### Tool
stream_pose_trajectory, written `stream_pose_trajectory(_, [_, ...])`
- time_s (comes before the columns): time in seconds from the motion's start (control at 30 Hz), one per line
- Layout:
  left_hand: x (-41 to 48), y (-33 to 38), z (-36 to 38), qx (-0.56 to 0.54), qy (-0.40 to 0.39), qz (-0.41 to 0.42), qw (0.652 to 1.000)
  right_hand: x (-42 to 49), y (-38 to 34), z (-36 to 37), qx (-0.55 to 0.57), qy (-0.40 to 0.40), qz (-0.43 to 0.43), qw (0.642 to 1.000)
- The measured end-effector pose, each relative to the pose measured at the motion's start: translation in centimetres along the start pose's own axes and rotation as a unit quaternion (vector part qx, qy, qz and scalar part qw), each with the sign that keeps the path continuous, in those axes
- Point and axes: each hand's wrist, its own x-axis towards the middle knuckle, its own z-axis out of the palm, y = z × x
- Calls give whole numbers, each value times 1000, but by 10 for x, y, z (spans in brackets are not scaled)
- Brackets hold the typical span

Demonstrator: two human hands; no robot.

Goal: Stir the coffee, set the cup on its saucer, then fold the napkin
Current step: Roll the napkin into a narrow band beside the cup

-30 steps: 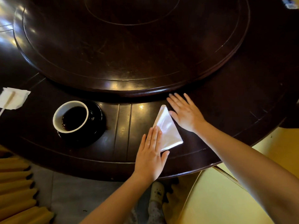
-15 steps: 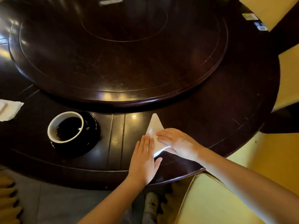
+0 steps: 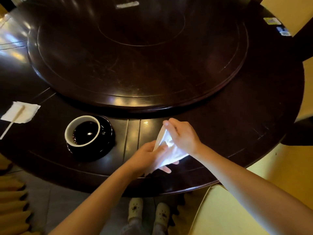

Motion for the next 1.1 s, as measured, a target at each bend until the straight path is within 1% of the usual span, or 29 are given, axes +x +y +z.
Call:
stream_pose_trajectory(0.07, [-11, 4, 0, -72, -21, -25, 997, 3, -3, 7, 13, 7, 48, 999])
stream_pose_trajectory(0.17, [-21, 2, -3, -122, -36, -47, 991, 5, 0, 9, 12, -52, 85, 995])
stream_pose_trajectory(0.23, [-27, 0, -7, -118, -45, -40, 991, 4, 4, 5, 89, -99, 126, 983])
stream_pose_trajectory(0.27, [-30, 0, -11, -117, -52, -31, 991, 3, 7, 0, 141, -132, 148, 970])
stream_pose_trajectory(0.33, [-37, 0, -18, -137, -57, -25, 989, 0, 13, -10, 232, -228, 165, 931])
stream_pose_trajectory(0.4, [-42, -1, -27, -163, -22, -40, 986, -2, 21, -16, 310, -331, 175, 874])
stream_pose_trajectory(0.43, [-43, -3, -32, -149, 8, -50, 988, -2, 23, -17, 333, -374, 187, 845])
stream_pose_trajectory(0.47, [-44, -5, -37, -115, 38, -56, 991, -1, 23, -17, 339, -403, 198, 827])
stream_pose_trajectory(0.5, [-46, -7, -41, -71, 60, -59, 994, 0, 21, -17, 331, -421, 203, 820])
stream_pose_trajectory(0.53, [-49, -11, -45, -28, 74, -56, 995, 3, 19, -16, 314, -432, 202, 821])
stream_pose_trajectory(0.6, [-55, -21, -52, 32, 88, -46, 995, 12, 13, -13, 268, -444, 188, 834])
stream_pose_trajectory(0.63, [-59, -28, -55, 45, 96, -43, 993, 18, 11, -10, 233, -443, 175, 848])
stream_pose_trajectory(0.7, [-64, -44, -61, 79, 131, -42, 987, 32, 8, -1, 138, -419, 130, 888])
stream_pose_trajectory(0.73, [-66, -52, -63, 130, 158, -35, 978, 39, 5, 5, 93, -405, 99, 904])
stream_pose_trajectory(0.77, [-68, -61, -63, 201, 191, -21, 961, 45, 2, 13, 57, -394, 65, 915])
stream_pose_trajectory(0.83, [-71, -76, -58, 318, 289, 38, 902, 57, -7, 30, -4, -371, -7, 929])
stream_pose_trajectory(0.87, [-71, -79, -52, 346, 338, 71, 872, 63, -12, 38, -33, -352, -42, 934])
stream_pose_trajectory(0.93, [-67, -82, -40, 369, 403, 112, 830, 75, -21, 53, -69, -317, -102, 940])
stream_pose_trajectory(0.97, [-63, -84, -37, 372, 425, 117, 817, 80, -23, 60, -75, -305, -116, 942])
stream_pose_trajectory(1.03, [-53, -86, -35, 369, 458, 113, 801, 89, -23, 73, -82, -281, -119, 949])
stream_pose_trajectory(1.1, [-43, -91, -38, 372, 464, 92, 799, 93, -20, 83, -87, -258, -114, 955])
